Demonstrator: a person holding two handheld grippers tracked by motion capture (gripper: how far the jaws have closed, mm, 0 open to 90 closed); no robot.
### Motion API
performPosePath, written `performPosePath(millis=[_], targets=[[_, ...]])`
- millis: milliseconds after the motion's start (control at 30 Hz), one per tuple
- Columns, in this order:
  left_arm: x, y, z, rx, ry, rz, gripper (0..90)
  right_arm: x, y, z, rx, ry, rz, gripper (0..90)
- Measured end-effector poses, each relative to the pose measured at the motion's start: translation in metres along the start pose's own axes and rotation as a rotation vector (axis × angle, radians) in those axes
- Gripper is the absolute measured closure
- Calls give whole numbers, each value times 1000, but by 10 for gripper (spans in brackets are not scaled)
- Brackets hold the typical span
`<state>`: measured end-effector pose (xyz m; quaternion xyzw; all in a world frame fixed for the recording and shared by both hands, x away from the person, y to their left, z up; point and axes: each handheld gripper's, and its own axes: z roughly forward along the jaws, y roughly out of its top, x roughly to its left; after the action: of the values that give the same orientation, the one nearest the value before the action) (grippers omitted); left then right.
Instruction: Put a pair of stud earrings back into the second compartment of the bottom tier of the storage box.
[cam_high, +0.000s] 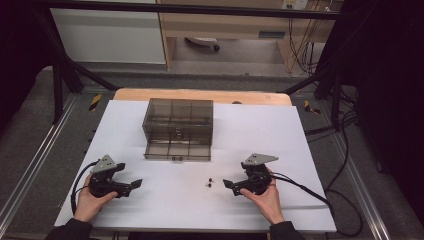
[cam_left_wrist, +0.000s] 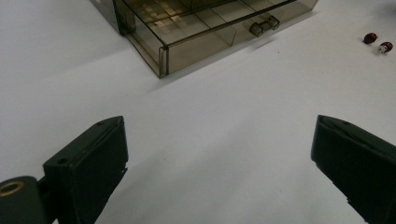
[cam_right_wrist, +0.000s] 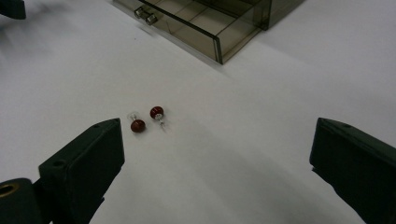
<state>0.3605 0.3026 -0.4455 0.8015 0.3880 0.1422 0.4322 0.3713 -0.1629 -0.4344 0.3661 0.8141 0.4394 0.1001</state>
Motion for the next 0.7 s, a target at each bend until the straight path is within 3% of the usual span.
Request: performPosePath(millis=[467,700], targets=[[-1,0,1,5,3,0,36,14,19,30,35,-2,-32,66],[-1,-1,2,9,1,4,36,18,23,43,64,4,-58,161]])
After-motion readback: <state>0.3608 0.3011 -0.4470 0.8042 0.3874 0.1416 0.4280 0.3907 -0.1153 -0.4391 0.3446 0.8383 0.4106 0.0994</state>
